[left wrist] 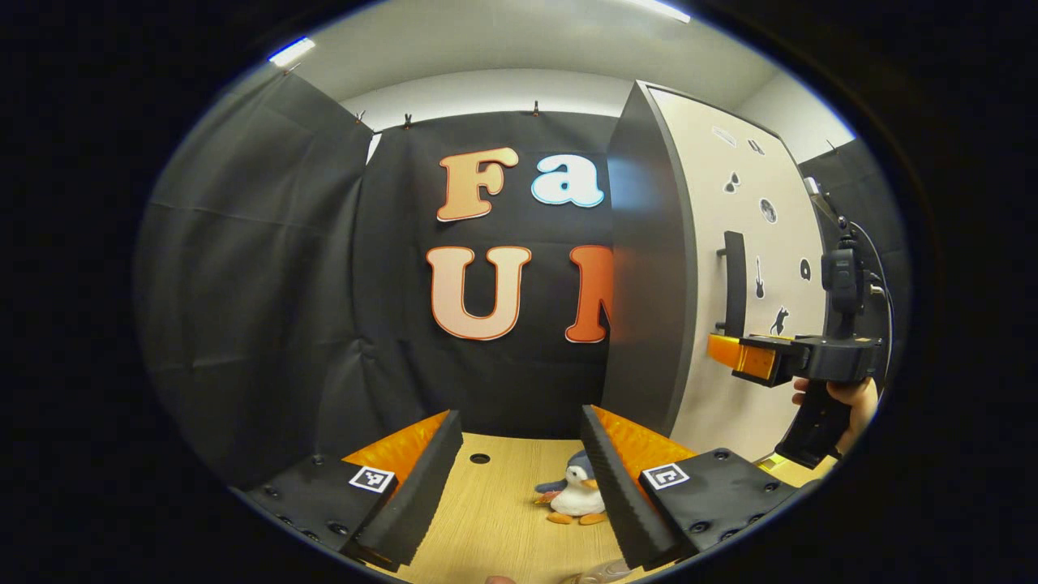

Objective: Open the cabinet door with the right hand, grasp the bottle in the cabinet with the left hand and place it on the coaster, then close the cabinet door with the right hand.

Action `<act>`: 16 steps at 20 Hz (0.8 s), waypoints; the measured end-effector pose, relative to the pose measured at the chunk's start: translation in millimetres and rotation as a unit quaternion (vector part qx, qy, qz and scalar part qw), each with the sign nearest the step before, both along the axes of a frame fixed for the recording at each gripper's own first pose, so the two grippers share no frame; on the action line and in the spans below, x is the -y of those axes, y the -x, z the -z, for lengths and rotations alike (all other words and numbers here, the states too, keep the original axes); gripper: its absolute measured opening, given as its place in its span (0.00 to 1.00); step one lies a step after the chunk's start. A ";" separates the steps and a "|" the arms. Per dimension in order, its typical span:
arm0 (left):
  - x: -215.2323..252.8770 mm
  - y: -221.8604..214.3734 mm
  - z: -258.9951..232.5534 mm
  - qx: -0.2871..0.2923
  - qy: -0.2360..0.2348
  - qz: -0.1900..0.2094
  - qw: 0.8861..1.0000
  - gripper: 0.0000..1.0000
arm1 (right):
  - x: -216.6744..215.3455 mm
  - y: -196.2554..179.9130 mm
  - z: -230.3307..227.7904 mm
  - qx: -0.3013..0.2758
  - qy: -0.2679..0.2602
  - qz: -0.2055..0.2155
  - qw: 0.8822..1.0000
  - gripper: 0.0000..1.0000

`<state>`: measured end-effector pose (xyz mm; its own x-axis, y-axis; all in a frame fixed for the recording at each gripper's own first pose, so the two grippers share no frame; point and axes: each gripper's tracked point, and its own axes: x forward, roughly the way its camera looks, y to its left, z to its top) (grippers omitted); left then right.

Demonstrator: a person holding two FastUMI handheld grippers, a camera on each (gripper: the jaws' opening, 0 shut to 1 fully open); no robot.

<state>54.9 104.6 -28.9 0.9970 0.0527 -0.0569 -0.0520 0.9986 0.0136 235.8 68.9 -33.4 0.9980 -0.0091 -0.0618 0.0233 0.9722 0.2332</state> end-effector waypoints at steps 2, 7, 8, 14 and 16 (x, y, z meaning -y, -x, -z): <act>-0.3 -2.5 0.3 -0.001 -0.002 -0.004 1.000 0.96 | -1.0 -1.1 -0.9 0.002 0.003 -0.003 1.000 1.00; 3.7 -6.1 -0.6 -0.001 -0.005 -0.010 1.000 0.95 | -10.4 9.4 3.9 0.002 0.003 -0.029 1.000 0.97; 5.7 -6.6 -1.1 0.000 -0.007 -0.011 1.000 0.96 | -11.8 15.4 4.3 0.004 0.005 -0.033 0.999 0.97; 25.2 -2.4 -7.2 0.008 -0.011 -0.020 1.000 0.96 | -1.9 65.1 -5.8 0.023 0.020 -0.042 0.999 0.97; 35.9 17.3 -12.5 0.009 -0.002 -0.023 1.000 0.96 | 7.3 79.9 -10.0 0.033 0.031 -0.039 0.998 0.97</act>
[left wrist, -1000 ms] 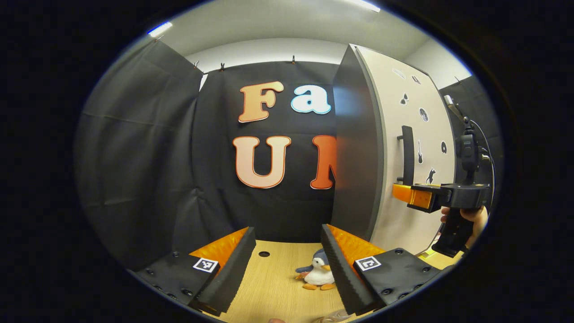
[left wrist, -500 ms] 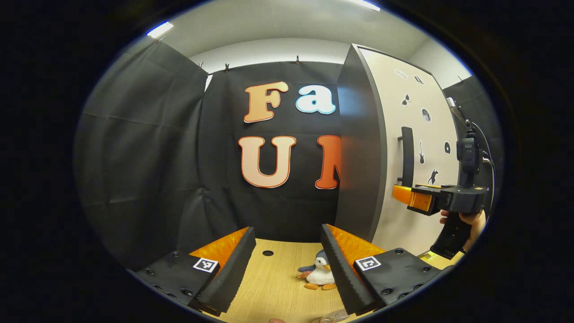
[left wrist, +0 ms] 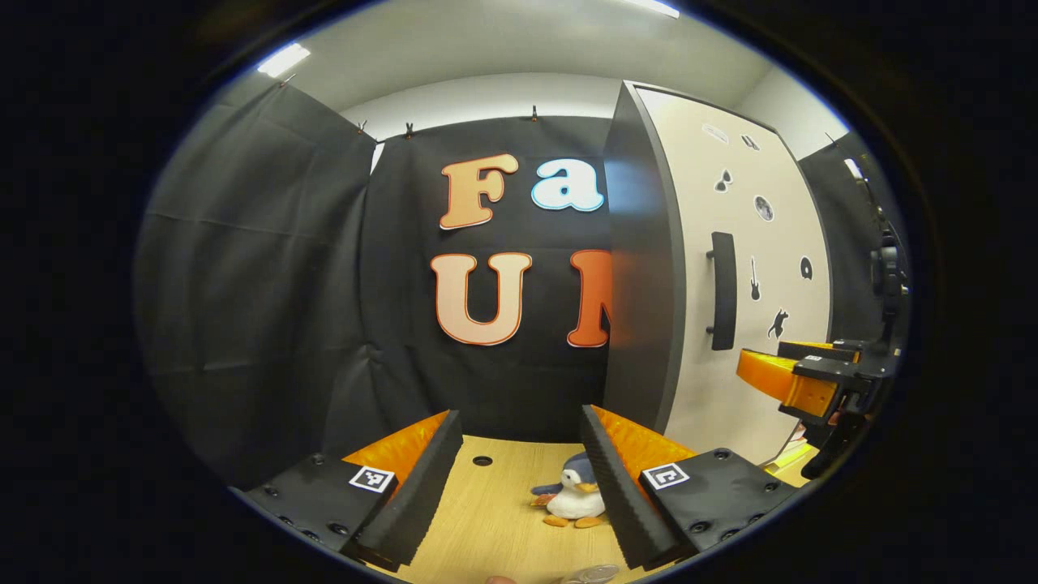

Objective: Open the cabinet door with the right hand, grasp the bottle in the cabinet with the left hand and place it on the coaster, then close the cabinet door with the right hand.

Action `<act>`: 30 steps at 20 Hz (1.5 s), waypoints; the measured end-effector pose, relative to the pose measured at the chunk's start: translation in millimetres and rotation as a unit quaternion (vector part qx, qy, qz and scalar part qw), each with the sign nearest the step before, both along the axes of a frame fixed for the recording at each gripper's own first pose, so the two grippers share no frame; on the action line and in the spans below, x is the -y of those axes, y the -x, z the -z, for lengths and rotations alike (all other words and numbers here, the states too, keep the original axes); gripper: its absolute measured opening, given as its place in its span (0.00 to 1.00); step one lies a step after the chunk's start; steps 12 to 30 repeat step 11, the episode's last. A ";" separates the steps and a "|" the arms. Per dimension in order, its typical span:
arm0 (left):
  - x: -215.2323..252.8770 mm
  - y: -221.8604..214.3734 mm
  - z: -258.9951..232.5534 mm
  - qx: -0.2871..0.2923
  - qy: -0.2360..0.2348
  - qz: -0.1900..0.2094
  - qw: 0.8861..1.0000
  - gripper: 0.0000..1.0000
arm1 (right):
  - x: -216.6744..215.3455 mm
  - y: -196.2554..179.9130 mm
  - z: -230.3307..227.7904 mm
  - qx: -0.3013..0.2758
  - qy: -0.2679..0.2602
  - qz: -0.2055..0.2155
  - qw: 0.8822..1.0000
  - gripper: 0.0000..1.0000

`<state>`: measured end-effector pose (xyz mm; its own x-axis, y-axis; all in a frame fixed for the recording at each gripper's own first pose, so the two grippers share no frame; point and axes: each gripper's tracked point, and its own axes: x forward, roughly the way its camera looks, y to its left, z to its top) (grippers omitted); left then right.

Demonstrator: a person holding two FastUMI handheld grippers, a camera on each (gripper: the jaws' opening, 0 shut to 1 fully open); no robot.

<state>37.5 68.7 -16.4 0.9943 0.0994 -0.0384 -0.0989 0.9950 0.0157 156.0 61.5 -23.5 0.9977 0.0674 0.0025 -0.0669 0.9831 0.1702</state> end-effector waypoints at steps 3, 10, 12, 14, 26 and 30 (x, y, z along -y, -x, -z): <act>10.6 6.3 0.9 -0.002 0.003 -0.001 1.000 0.96 | 10.9 21.3 -1.4 0.008 0.020 0.003 1.000 0.97; 27.0 13.0 -14.0 0.018 -0.003 0.015 1.000 0.96 | 27.3 65.4 -29.1 0.045 0.041 0.021 0.998 0.98; 28.7 12.8 -17.4 0.022 -0.002 0.020 1.000 0.96 | 30.1 68.8 -32.2 0.049 0.043 0.027 0.998 0.97; 28.7 12.8 -17.4 0.022 -0.002 0.020 1.000 0.96 | 30.1 68.8 -32.2 0.049 0.043 0.027 0.998 0.97; 28.7 12.8 -17.4 0.022 -0.002 0.020 1.000 0.96 | 30.1 68.8 -32.2 0.049 0.043 0.027 0.998 0.97; 28.7 12.8 -17.4 0.022 -0.002 0.020 1.000 0.96 | 30.1 68.8 -32.2 0.049 0.043 0.027 0.998 0.97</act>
